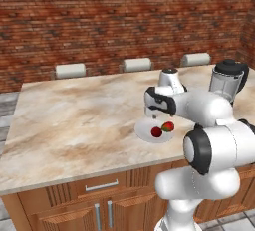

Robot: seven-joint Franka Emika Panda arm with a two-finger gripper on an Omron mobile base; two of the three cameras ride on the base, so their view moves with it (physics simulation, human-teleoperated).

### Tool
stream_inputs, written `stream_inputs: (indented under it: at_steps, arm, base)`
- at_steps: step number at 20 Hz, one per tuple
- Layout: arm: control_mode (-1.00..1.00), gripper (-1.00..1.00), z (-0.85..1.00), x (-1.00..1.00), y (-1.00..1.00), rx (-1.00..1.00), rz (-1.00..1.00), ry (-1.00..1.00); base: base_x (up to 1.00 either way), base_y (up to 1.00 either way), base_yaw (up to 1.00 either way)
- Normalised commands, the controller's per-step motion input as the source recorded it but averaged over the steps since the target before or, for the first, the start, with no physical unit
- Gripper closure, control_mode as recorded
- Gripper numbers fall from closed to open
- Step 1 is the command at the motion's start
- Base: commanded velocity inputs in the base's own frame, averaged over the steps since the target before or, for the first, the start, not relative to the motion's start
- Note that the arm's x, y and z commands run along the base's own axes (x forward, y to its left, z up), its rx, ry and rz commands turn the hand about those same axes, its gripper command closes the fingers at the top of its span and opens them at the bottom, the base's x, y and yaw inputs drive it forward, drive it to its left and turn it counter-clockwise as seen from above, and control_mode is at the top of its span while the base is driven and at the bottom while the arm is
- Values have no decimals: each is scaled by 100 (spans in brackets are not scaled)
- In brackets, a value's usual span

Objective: Pick the apple and mango from the fridge and place them on the plate next to the blender to make a fruit smoothie.

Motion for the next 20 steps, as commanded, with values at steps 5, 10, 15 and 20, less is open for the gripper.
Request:
stream_inputs:
  at_steps: [5,10,15,20]
  arm:
    - [-100,-100,53,-100,32,-5,0,-19]
    - [-100,-100,78,-94,11,-3,0,-19]
    - [-100,-100,90,-67,15,-5,0,-13]
    - [-100,-100,94,-58,16,-8,0,-22]
  base:
    - [0,0,0]
    - [0,0,0]
    - [0,0,0]
    - [0,0,0]
